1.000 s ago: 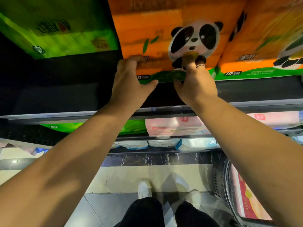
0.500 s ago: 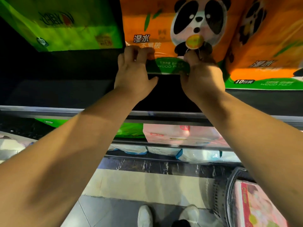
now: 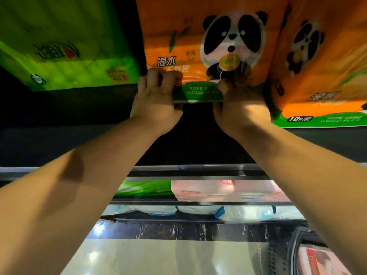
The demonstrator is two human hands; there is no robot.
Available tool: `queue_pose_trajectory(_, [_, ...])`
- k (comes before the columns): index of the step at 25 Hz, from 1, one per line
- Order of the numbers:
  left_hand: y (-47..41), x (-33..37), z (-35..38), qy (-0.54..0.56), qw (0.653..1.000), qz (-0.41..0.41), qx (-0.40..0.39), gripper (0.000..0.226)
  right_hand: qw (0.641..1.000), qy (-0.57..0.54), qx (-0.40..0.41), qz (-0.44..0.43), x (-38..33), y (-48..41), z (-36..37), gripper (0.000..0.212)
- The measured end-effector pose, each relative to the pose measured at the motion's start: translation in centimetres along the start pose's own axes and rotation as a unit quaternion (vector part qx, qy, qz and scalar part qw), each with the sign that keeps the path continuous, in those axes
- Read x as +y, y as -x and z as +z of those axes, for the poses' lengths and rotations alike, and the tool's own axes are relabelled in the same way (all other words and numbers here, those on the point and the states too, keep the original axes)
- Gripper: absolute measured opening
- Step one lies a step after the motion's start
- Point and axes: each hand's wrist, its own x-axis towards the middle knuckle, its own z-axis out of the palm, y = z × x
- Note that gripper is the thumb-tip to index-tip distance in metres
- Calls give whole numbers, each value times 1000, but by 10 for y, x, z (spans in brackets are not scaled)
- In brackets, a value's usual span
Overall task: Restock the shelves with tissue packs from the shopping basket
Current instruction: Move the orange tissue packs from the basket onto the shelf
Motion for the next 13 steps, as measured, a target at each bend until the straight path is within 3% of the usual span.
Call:
queue_pose_trajectory(7, [-19, 2, -1, -25, 1000, 1, -17, 68, 1000, 11, -6, 19, -2, -19, -8, 57])
queue_pose_trajectory(13, [-21, -7, 5, -71, 995, 37, -63, 85, 998, 46, -22, 26, -3, -29, -2, 61])
